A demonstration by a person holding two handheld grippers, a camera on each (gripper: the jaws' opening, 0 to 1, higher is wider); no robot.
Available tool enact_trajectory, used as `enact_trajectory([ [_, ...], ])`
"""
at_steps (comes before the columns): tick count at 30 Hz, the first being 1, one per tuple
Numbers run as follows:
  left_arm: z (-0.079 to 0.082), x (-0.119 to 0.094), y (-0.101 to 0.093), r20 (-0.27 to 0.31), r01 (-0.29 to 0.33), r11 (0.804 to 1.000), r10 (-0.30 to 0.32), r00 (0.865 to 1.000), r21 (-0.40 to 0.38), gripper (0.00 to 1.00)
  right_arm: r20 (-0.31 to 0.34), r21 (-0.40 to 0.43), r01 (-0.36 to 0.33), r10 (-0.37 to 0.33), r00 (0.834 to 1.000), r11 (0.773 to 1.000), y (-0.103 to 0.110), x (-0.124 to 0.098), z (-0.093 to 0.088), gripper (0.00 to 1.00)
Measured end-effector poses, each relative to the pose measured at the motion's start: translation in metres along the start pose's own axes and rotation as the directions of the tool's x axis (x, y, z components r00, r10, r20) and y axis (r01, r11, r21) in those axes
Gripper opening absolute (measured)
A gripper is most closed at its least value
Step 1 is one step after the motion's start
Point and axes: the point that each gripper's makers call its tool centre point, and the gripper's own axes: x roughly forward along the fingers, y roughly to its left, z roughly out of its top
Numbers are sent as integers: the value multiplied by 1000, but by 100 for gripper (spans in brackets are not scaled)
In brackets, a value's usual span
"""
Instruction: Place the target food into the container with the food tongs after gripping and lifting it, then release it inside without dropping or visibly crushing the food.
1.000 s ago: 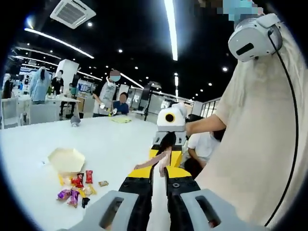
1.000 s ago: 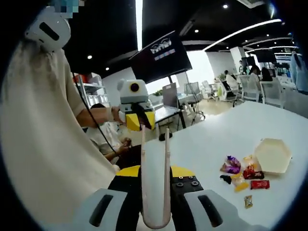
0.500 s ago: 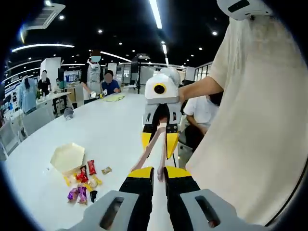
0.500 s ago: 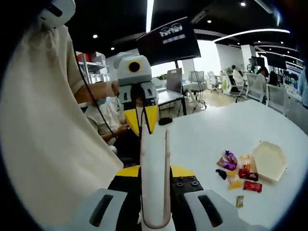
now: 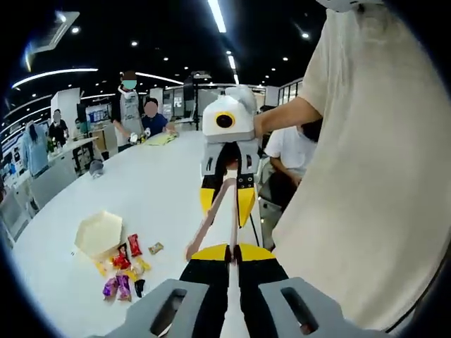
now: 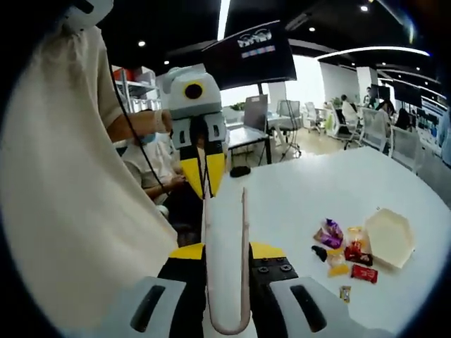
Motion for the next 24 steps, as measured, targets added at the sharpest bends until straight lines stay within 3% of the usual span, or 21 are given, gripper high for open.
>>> enact_trajectory([
  [4, 12, -6, 0, 80, 9, 999, -6, 997, -41, 0, 47, 17, -3, 2, 999, 1000, 1, -4, 8, 21],
  [14, 32, -16, -3, 193, 45, 994, -25, 981, -99, 0, 143, 59, -22, 13, 990, 998, 7, -12, 26, 23],
  [20, 45, -23, -4, 268, 58, 990, -22, 963, -128, 0, 249, 126, -39, 7, 968, 991, 7, -23, 46, 24],
  [24, 58, -30, -3, 351, 68, 985, -9, 936, -156, 0, 335, 173, -50, -11, 942, 984, 3, -33, 61, 25],
])
